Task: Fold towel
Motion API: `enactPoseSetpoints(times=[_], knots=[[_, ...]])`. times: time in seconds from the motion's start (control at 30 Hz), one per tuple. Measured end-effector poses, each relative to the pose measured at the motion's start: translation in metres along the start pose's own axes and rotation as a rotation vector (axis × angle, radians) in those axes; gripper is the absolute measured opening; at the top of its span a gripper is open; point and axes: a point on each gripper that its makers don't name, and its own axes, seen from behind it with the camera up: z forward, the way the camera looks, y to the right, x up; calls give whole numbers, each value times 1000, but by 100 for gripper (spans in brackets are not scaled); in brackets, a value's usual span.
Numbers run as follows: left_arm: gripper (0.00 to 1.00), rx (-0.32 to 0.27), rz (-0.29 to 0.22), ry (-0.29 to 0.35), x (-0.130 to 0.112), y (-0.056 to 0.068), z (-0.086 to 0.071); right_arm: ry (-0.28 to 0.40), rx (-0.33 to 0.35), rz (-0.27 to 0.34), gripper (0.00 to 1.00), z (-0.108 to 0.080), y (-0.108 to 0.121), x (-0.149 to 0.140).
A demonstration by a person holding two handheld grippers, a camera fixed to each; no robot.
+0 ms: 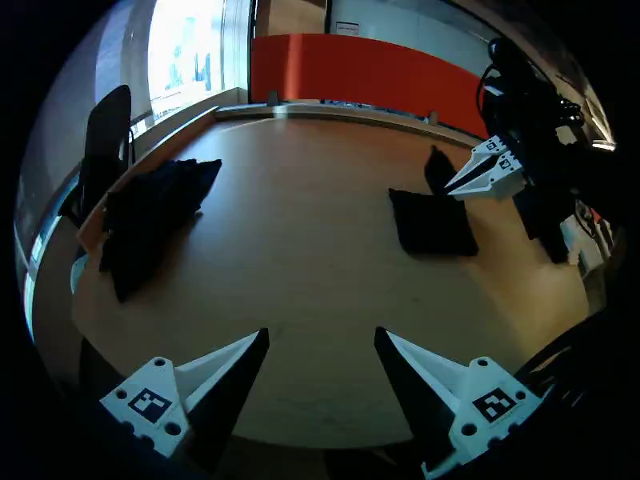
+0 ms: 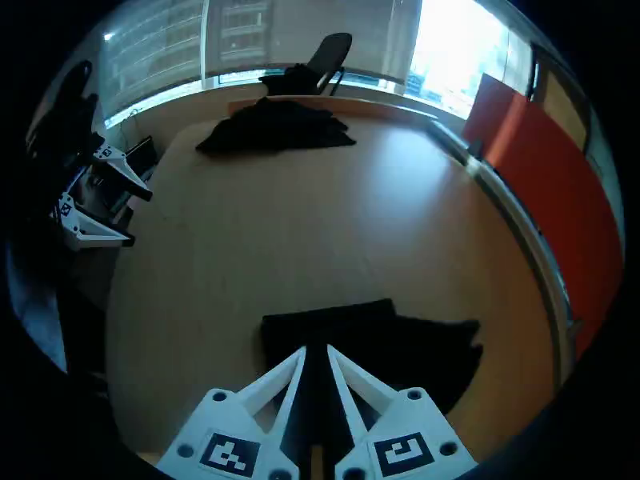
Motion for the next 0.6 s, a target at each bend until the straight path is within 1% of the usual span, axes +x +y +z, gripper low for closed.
enactPoseSetpoints(times=[0.1, 0.2, 0.37, 0.47, 0.5, 0.57, 0.6], knots=[[98, 5, -7, 1, -1, -2, -2, -21, 20, 3, 3, 18, -6, -5], [98, 6, -10, 0, -3, -2, -2, -42, 34, 13, 3, 31, -11, -11], [98, 3, -11, -3, -4, 0, -1, -45, 37, 33, 3, 36, -13, -13], [98, 0, -8, -5, -4, 1, -1, -44, 35, 42, 6, 36, -13, -13], [98, -1, -7, -5, -4, 1, -1, -44, 35, 44, 7, 36, -13, -13], [98, -1, -5, -6, -4, 1, -1, -43, 38, 49, 14, 36, -15, -14], [98, -1, -5, -6, -4, 1, -1, -42, 40, 52, 21, 35, -16, -14]])
